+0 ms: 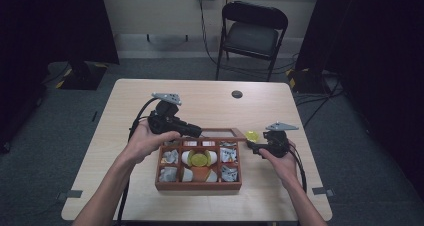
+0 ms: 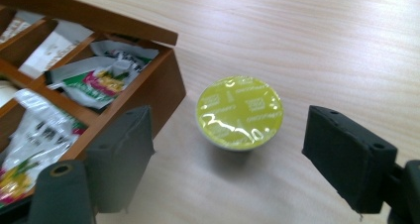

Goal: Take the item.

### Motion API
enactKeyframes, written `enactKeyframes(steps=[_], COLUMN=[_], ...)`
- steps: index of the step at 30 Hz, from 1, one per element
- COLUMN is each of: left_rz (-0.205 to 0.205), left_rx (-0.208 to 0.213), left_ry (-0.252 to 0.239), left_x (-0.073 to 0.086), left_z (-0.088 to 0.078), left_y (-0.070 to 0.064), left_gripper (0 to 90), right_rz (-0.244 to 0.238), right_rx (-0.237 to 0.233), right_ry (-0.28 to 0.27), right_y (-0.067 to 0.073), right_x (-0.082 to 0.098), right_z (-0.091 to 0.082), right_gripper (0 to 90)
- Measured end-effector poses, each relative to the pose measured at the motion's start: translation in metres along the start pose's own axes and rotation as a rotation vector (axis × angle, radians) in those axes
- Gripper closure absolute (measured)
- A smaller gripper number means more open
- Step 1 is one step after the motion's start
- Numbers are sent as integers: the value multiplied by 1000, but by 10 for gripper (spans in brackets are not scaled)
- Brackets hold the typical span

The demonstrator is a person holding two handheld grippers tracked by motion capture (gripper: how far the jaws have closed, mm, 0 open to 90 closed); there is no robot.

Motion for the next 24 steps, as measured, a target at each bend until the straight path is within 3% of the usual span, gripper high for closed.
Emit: enactKeyframes(steps=[7, 15, 24], left_rz=[7, 13, 13], left_rx=[5, 7, 5], left_ry=[2, 10, 15], left_x=[1, 2, 2], left_z=[1, 1, 2], left_y=[-1, -3, -3], left_gripper=[818, 818, 818], right_rz=[-24, -72, -90], right_rx=[-7, -4, 42], right_ry=[19, 94, 125], right_y=[5, 10, -3], right_x=[18, 51, 73], right_z=[-17, -24, -21], right_gripper=[189, 197, 187])
Point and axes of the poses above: each handheld gripper's, and its own axes: z roughly forward along the jaws, x roughly out of its underside, y roughly to its left, the point moved 8 cm from there along z, roughly forward along the jaws, and after that the axes turned 15 degrees about z, right-handed, at the moved point
